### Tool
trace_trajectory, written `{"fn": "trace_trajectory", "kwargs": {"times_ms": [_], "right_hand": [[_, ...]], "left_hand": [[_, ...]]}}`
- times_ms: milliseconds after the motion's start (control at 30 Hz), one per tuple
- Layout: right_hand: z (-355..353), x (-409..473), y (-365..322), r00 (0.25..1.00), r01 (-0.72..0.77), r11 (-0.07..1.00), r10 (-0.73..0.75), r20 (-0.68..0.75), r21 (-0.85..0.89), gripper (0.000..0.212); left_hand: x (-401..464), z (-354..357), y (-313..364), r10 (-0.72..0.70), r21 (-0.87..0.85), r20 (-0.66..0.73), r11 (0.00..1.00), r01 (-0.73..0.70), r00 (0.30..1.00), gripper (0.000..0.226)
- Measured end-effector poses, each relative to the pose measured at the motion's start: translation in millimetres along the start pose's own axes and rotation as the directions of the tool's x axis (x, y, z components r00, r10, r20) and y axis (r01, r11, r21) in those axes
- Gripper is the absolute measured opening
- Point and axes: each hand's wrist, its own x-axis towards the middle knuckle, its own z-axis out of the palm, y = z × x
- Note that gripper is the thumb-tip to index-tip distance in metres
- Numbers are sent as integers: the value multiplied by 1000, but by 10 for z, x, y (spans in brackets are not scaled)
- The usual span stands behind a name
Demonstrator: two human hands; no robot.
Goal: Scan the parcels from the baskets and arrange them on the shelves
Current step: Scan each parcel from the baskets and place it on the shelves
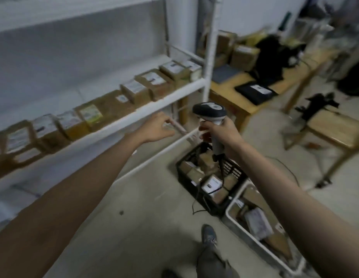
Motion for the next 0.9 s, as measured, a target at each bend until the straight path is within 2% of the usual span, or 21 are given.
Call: {"fn": "trace_trajectory", "kwargs": {"times_ms": [100,167,300,533,700,900], "right_hand": [[-714,-70,322,985,-77,995,85,-151,59,34],[-1166,-125,530,967,-116,989,133,-216,89,34],[-2040,-231,927,922,-187,975,216,-321,118,32],[-3430,-354,1715,820,-326,920,390,-420,218,41],[-4033,-475,2337,714,-431,849,527,-461,305,41],[-4313,-572,2974,618,-501,758,652,-441,418,35]], "left_hand": [[363,535,501,59,1,159,998,-60,985,25],[595,902,839,81,-10,231,997,-81,970,32],[1031,1680,1526,117,-22,373,993,-117,920,31],[1586,3087,2533,59,-45,609,998,-39,791,34],[1650,3984,2838,18,-59,728,998,37,686,33],[1618,4661,2790,-37,-12,836,996,86,548,28]]}}
